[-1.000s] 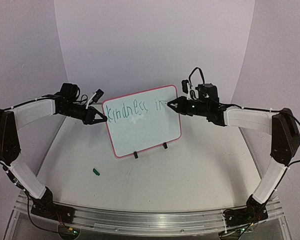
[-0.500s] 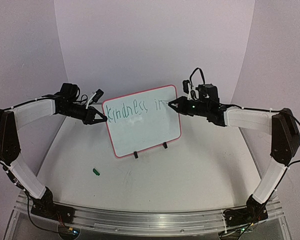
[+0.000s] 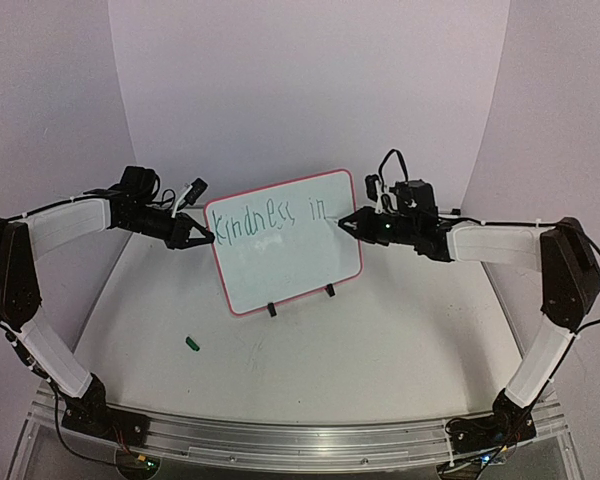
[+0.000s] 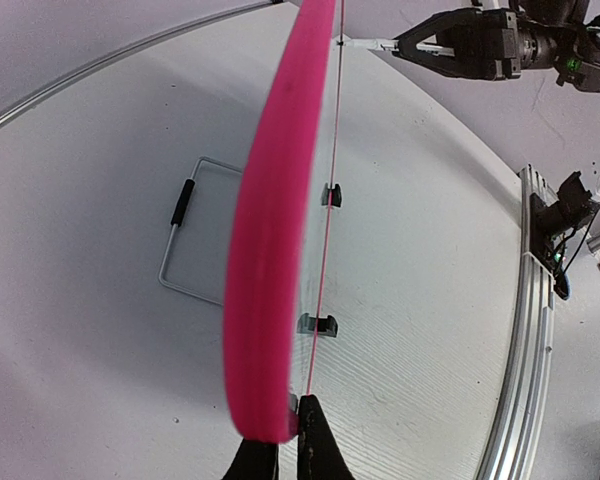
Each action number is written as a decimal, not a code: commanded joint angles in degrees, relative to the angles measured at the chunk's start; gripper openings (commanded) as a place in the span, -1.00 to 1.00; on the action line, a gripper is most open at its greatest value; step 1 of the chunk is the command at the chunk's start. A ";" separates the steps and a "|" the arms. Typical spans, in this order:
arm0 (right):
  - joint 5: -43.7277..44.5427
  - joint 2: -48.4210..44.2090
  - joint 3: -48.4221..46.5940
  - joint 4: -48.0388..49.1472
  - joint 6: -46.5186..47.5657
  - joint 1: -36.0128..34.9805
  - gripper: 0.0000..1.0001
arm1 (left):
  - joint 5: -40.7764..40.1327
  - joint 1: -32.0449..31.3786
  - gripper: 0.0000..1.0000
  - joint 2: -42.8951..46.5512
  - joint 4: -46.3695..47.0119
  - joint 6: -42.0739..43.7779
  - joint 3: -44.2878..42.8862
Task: Write a sentence on the whiteboard
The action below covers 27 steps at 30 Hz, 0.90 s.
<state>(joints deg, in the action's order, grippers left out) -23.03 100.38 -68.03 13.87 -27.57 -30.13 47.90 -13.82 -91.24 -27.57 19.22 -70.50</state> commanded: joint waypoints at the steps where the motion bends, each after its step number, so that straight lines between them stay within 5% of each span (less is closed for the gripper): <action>1: 0.53 -3.33 0.17 1.07 -0.55 0.56 -1.00 | -3.58 -0.36 -1.00 -0.41 -2.27 1.96 -1.21; 9: -4.44 -9.16 2.40 2.43 -0.02 -0.33 -1.00 | -4.13 -0.45 -1.00 -0.25 -1.89 1.27 -1.22; 16: -0.24 -8.88 2.25 2.43 3.84 -9.08 -1.00 | -3.92 -0.64 -1.00 0.06 -1.79 1.11 -1.05; 27: 3.20 6.98 -9.09 3.18 6.28 -21.35 -1.00 | -4.05 -1.08 -1.00 -0.08 -1.79 1.11 -1.04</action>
<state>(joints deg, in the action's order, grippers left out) -21.71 103.37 -72.29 15.68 -22.81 -49.67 47.79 -13.98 -91.24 -27.55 19.27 -70.50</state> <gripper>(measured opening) 0.067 0.040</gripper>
